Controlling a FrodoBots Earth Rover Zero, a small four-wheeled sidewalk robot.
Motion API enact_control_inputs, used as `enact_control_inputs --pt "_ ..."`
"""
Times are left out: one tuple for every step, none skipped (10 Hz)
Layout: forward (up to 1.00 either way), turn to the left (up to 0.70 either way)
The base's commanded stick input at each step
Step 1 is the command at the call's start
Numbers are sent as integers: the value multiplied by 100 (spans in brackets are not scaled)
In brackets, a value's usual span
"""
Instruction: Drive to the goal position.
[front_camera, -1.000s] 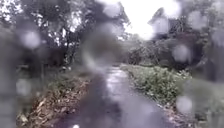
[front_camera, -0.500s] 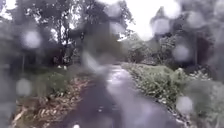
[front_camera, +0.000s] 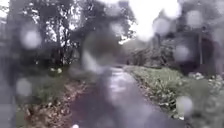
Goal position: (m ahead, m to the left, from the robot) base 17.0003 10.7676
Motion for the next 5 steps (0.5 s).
enact_control_inputs --pt "85 0" --pt "85 0" --pt "85 0" --pt "85 0" --pt "85 0"
